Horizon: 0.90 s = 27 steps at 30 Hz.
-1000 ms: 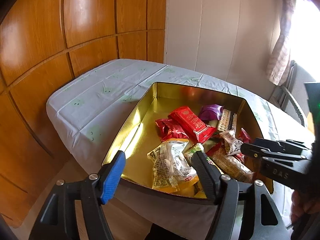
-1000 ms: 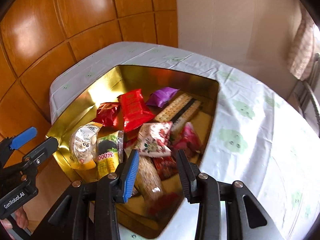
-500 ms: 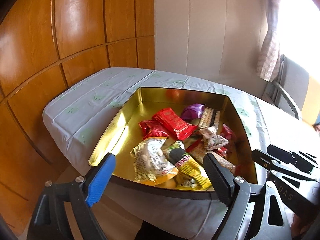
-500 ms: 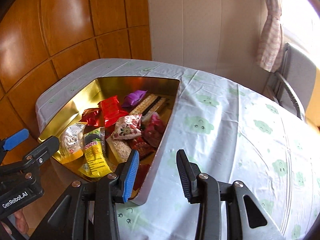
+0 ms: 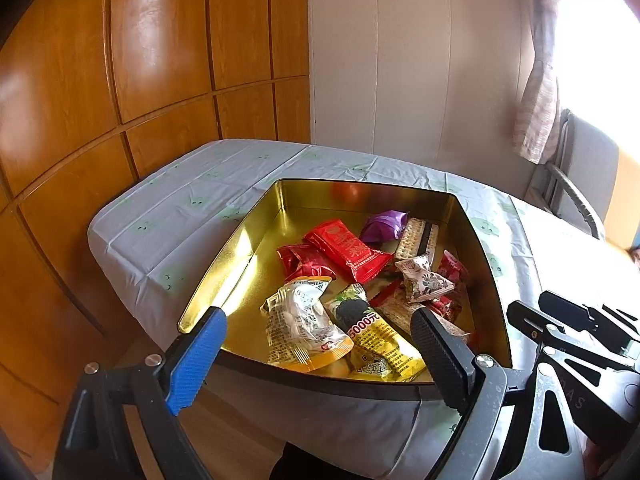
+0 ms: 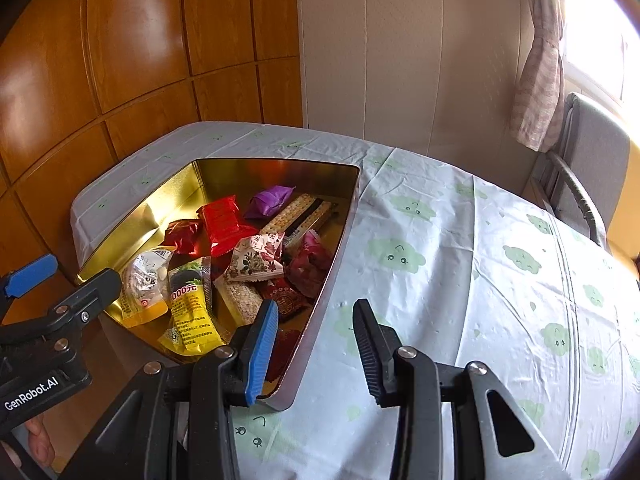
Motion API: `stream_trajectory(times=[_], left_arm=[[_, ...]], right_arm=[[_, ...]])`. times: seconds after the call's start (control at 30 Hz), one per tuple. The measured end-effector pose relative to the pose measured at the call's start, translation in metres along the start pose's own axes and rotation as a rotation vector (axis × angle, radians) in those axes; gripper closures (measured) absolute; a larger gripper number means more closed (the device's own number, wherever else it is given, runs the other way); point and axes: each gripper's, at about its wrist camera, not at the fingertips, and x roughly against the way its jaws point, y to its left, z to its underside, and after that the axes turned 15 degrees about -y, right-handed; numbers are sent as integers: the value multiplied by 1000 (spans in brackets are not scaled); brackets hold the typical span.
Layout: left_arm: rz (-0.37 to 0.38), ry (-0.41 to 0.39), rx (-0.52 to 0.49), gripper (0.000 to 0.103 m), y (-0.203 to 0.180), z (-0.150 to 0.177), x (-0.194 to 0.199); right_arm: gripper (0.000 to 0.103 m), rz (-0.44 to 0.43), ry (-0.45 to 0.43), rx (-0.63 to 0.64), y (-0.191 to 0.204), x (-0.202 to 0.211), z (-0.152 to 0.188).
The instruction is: Organize snacks
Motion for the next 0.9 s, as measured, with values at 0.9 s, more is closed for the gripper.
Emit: stream_trajectory(times=[0.9], left_arm=[[-4, -12, 4, 6, 3, -1, 3]], right_arm=[[63, -11, -4, 8, 0, 2, 2]])
